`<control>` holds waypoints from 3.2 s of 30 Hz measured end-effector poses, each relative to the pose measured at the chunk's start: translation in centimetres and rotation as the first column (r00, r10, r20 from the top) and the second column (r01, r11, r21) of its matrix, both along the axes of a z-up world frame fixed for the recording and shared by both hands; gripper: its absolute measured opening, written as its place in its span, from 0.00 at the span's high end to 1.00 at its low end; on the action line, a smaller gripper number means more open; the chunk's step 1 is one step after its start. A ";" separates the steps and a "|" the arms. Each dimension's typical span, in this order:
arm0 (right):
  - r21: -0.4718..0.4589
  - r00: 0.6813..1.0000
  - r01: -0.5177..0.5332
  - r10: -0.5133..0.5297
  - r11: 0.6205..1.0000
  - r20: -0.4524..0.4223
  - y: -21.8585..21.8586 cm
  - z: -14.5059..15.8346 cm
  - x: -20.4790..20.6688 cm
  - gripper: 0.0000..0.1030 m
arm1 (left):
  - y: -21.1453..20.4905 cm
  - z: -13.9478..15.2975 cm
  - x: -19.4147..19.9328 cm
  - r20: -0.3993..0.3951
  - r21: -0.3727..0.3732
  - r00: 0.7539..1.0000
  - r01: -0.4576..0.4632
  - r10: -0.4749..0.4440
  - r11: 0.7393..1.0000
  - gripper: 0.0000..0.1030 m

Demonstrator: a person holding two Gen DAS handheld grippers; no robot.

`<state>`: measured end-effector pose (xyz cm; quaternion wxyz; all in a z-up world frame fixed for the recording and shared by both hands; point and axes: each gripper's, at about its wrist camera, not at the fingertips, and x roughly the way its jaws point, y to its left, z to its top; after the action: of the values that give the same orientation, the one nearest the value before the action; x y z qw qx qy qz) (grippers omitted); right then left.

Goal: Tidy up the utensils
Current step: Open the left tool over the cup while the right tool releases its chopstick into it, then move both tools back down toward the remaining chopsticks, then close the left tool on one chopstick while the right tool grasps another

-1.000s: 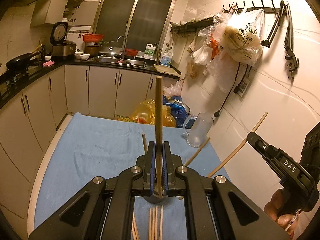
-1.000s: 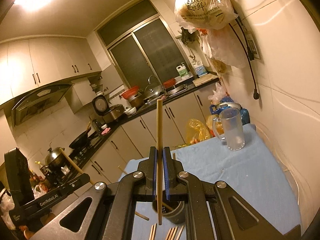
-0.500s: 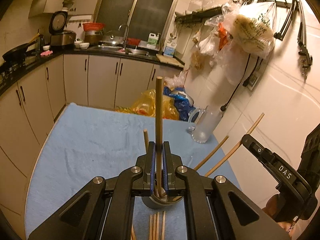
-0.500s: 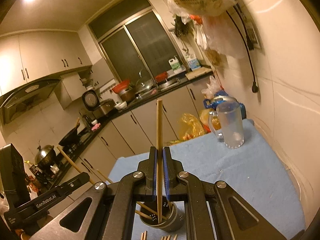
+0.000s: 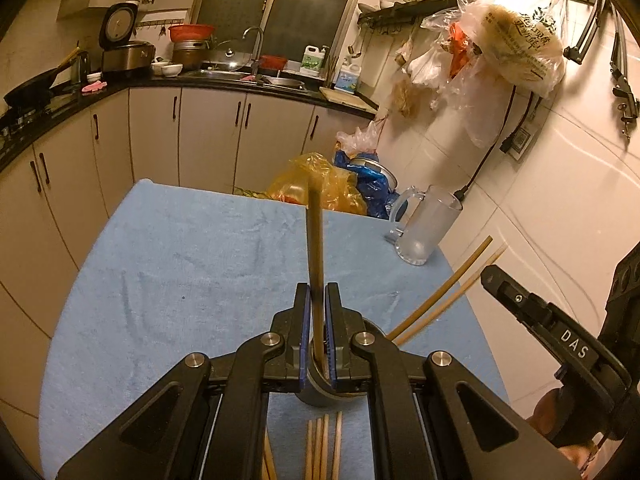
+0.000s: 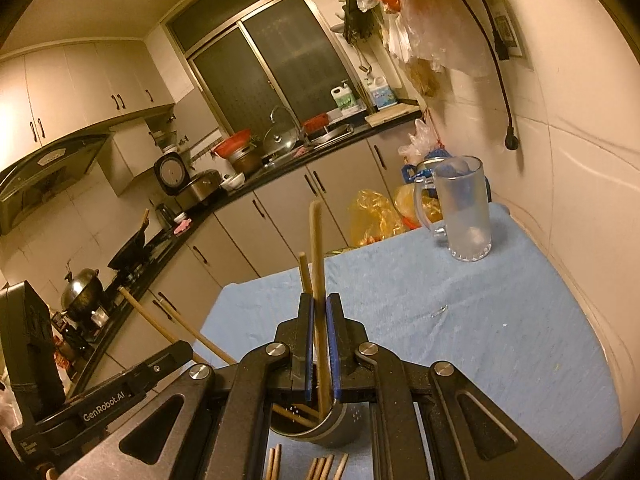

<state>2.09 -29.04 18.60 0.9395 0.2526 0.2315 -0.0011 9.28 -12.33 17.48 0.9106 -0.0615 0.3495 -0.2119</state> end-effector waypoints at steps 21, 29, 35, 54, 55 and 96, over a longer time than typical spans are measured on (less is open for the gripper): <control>0.042 0.997 -0.050 0.053 0.998 -0.065 0.9 -2.8 -7.2 0.92 | 4.3 0.4 -8.2 0.052 0.010 0.999 -0.014 0.014 1.000 0.83; 0.067 0.982 -0.101 0.110 0.993 -0.153 3.3 -7.3 -10.6 0.92 | 6.8 -4.9 -11.0 -0.071 0.011 0.997 -0.035 0.036 0.999 0.81; 0.098 0.969 -0.120 0.138 0.988 -0.207 4.5 -9.1 -11.0 0.92 | 7.4 -7.5 -10.4 -0.182 0.019 0.982 -0.039 0.042 0.999 0.81; 0.149 0.920 -0.119 0.166 0.982 -0.355 4.5 -12.9 -8.8 0.87 | 4.5 -14.5 -5.2 -0.407 0.080 0.912 -0.019 0.050 0.997 0.82; 0.150 0.919 -0.118 0.165 0.982 -0.358 4.5 -13.0 -8.8 0.87 | 4.2 -14.6 -5.0 -0.403 0.096 0.913 -0.018 0.055 0.995 0.82; -0.041 0.805 -0.187 0.129 0.981 -0.580 10.5 -16.0 -0.4 0.87 | 4.9 -16.8 -3.1 -0.388 0.169 0.919 0.003 0.063 0.986 0.86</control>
<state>1.68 -18.57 2.61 0.8337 0.1749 0.5237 -0.0101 6.21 -7.41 0.65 0.8272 -0.0319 0.5402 -0.1514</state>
